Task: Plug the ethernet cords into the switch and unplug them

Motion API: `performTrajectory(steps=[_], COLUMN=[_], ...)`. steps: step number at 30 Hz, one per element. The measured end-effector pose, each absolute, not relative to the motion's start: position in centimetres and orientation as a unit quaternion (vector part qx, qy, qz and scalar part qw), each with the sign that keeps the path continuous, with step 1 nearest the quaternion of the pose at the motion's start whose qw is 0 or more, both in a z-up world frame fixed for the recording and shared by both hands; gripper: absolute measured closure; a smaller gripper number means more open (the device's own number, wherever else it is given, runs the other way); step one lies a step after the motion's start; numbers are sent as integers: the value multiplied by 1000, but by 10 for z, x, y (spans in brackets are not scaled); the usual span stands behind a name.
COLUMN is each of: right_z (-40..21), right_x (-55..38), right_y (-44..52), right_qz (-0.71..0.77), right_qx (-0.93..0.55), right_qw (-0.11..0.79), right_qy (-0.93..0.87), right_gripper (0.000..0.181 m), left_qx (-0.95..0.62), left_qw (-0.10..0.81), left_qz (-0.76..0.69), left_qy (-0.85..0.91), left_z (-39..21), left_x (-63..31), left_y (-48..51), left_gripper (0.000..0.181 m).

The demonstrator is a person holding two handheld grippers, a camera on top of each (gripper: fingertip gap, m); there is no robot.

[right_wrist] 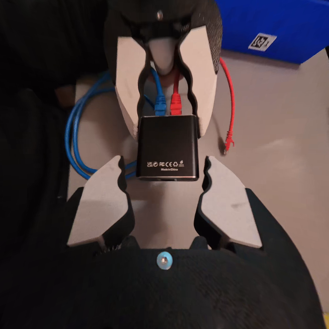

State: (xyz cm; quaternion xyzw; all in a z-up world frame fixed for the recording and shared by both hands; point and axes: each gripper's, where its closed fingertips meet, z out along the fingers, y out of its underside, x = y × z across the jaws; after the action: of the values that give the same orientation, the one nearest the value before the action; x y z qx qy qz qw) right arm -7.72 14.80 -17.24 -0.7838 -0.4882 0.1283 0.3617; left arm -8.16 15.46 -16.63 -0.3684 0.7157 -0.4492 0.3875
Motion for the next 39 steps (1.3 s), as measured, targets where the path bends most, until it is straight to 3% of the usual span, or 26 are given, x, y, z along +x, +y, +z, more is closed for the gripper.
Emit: performTrajectory(steps=[1, 6, 8, 10, 11, 14, 16, 19, 23, 25, 30, 33, 39], right_z=[-175, -187, -181, -175, -171, -148, -126, -111, -93, -82, -73, -78, -93], right_x=[-76, -73, -70, -63, -58, -35, -22, -14, -26, -35, -44, -46, -45], right_y=[151, 161, 168, 173, 177, 187, 189, 188, 181, 173, 165, 163, 148], right_qz=[106, 33, 19, 6, -7, -36, -37, -69, -119, -138, -169, -162, -88], right_qx=[-785, -787, -784, -785, -785, -780, -763, -745, -714, -689, -669, -665, -699], right_qw=[356, 343, 381, 413, 436, 521, 580, 605, 611, 615, 621, 632, 587], right_qy=[-496, -512, -490, -461, -439, -346, -283, -274, -321, -358, -372, -364, -398], right_gripper=[114, 115, 116, 116, 116, 117, 118, 118, 118, 119, 119, 119, 114], left_qx=[-368, -359, -366, -397, -408, -421, -454, -549, -599, -559, -385, -354, -429], left_qw=[389, 409, 436, 496, 523, 631, 661, 527, 175, 18, -185, -191, 1], left_qz=[-450, -402, -377, -323, -297, -258, -298, -505, -708, -786, -903, -915, -890], left_qy=[715, 736, 731, 702, 687, 598, 518, 407, 331, 263, 42, 29, 156], left_z=[-165, -170, -168, -156, -147, -94, -60, -52, -101, -108, -92, -84, -94], left_x=[-82, -87, -87, -86, -89, -109, -123, -112, -63, -49, -37, -31, -30], left_y=[155, 163, 173, 196, 207, 232, 238, 225, 180, 161, 155, 139, 138], left_gripper=[122, 122, 122, 94, 89, 89, 103, 119, 115, 106, 138, 148, 158])
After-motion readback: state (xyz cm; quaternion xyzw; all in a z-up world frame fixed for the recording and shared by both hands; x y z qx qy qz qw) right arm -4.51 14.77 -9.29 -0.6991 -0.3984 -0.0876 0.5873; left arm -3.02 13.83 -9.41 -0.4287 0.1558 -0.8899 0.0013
